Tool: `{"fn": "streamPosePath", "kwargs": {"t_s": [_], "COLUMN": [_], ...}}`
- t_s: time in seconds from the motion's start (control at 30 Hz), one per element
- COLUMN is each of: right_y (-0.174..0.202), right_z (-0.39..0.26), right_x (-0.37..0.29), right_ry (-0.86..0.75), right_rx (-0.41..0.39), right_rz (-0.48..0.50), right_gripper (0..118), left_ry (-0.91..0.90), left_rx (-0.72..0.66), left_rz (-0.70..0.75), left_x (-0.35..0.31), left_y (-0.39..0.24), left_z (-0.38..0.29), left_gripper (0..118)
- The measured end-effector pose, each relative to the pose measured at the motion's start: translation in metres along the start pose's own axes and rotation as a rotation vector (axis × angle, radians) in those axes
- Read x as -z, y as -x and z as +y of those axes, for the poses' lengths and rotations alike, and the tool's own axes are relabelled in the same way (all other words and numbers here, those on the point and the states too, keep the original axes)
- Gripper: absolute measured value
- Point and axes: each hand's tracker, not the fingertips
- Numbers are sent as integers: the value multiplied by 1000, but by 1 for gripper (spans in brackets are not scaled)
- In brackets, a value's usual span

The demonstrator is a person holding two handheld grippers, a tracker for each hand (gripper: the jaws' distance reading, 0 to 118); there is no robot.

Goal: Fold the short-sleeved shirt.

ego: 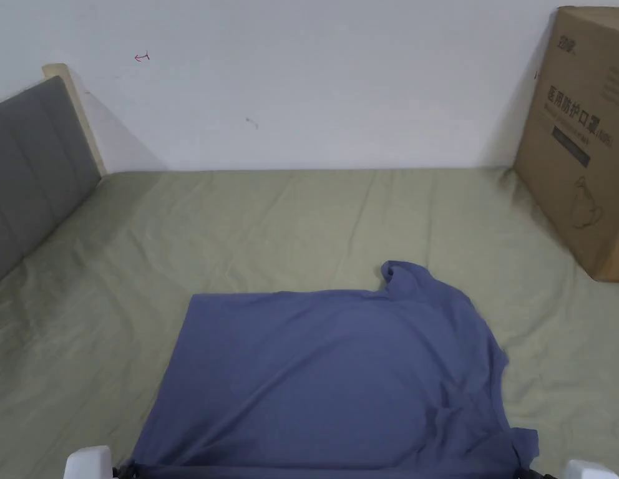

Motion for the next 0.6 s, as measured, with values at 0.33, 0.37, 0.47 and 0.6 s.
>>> {"fn": "streamPosePath", "kwargs": {"t_s": [0.33,0.37,0.47,0.6], "right_y": [1,3,18,30], "right_z": [-38,-38,-26,-5], "right_x": [44,44,35,13], "right_ry": [193,182,186,148], "right_rx": [20,27,19,-60], "right_rz": [-134,-135,-156,-265], "right_gripper": [3,3,7,91], "left_ry": [76,78,93,40], "left_rx": [30,33,-25,-189], "left_rz": [48,53,53,26], "left_x": [31,32,28,3], "left_y": [-3,-2,1,6], "left_z": [-26,-27,-21,-6], "left_gripper": [1,1,10,71]}}
